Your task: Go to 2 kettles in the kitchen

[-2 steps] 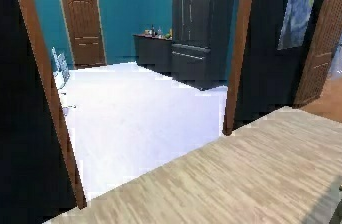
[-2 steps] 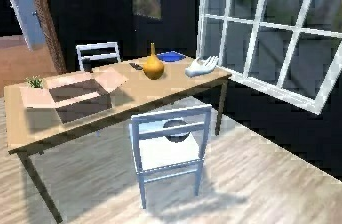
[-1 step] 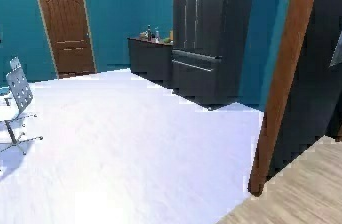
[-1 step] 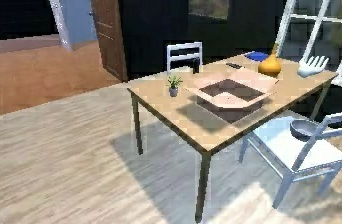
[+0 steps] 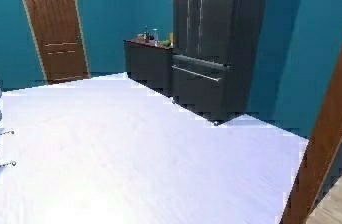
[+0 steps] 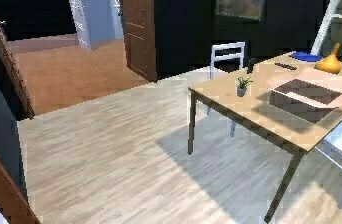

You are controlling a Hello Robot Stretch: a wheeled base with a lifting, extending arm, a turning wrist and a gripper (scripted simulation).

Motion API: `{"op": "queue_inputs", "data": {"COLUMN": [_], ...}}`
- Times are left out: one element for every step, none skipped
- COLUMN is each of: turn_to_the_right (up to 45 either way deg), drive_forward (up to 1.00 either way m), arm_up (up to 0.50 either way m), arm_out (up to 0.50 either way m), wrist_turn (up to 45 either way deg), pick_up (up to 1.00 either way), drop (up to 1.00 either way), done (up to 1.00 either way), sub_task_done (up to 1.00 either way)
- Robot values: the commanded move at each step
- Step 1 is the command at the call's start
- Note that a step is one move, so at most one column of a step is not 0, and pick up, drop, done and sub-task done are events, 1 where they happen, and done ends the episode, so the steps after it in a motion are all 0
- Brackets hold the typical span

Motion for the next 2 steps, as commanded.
{"op": "queue_inputs", "data": {"turn_to_the_right": [-33.0,0.0], "drive_forward": [0.0,0.4], "arm_up": [0.0,0.0], "arm_out": [0.0,0.0], "wrist_turn": [0.0,0.0], "pick_up": [0.0,0.0], "drop": [0.0,0.0], "done": [0.0,0.0], "sub_task_done": [0.0,0.0]}}
